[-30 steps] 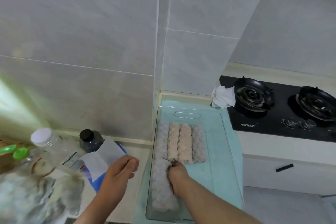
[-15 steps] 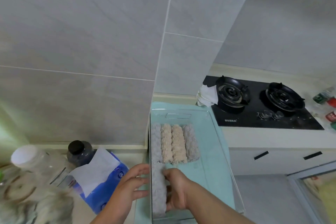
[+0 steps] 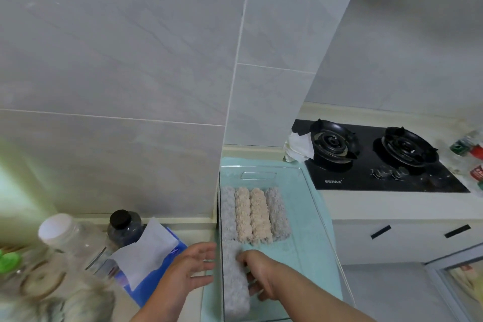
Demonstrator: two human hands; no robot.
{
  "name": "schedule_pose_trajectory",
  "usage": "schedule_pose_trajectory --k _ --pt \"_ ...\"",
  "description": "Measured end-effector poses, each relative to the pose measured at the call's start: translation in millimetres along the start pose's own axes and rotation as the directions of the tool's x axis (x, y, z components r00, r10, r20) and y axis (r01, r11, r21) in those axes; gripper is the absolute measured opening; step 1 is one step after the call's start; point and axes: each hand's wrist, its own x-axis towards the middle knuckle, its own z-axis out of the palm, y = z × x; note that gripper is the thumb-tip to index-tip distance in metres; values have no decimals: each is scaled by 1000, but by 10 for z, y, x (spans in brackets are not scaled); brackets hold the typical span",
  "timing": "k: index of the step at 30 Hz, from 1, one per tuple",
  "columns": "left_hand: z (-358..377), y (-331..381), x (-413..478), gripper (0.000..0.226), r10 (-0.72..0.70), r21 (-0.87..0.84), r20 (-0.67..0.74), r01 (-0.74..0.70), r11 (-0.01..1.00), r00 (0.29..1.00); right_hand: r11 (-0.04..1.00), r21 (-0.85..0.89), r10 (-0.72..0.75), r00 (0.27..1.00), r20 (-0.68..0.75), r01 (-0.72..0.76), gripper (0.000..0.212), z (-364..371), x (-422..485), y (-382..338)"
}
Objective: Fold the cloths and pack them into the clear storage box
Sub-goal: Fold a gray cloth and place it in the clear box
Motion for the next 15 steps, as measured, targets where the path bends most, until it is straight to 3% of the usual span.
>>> schedule_pose_trajectory --k 3,7,11,15 --pt "1 58 -29 54 43 -33 -67 -46 998 997 997 -71 -32 999 -21 30 36 -78 19 -10" --pt "6 149 -62 21 150 -57 -190 -163 985 970 990 -123 -66 998 -14 64 31 -257 -51 -82" --pt "-1 207 -127 31 258 -59 -324 -291 955 910 947 -233 -220 975 30 221 16 -527 -211 -199" --pt "88 244 -325 33 366 -39 -456 -429 903 811 861 -252 -425 897 121 442 2 -787 -443 -310"
